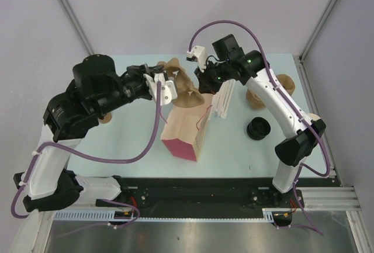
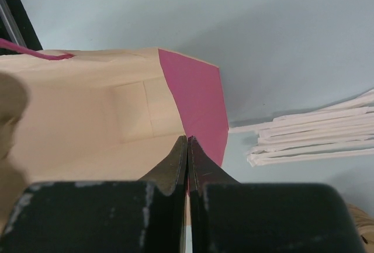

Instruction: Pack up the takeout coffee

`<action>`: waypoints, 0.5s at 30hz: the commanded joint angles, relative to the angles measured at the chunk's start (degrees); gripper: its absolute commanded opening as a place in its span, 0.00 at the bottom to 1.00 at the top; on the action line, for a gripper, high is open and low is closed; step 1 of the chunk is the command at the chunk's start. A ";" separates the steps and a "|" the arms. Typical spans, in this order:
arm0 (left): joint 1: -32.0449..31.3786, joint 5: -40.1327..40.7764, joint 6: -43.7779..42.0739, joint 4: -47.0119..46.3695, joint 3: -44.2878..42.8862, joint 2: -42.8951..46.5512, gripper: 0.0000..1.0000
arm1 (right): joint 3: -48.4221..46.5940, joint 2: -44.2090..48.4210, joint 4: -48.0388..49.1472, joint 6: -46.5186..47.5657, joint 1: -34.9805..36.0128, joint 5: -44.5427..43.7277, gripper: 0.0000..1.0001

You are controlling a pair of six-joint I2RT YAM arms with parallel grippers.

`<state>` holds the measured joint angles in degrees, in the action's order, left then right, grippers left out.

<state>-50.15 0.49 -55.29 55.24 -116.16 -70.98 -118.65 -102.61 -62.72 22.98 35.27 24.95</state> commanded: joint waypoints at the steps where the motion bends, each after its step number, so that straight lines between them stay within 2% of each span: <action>1: -0.47 4.25 -3.77 -1.28 3.57 2.51 0.00 | -2.29 1.18 0.40 1.54 1.20 1.42 0.00; 15: -9.61 8.55 -9.40 3.29 8.57 0.67 0.00 | -5.97 -0.75 -0.74 0.05 3.14 -0.51 0.00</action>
<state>-57.49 6.46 -62.15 57.69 -109.14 -70.11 -121.54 -102.83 -63.26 23.99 37.80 24.88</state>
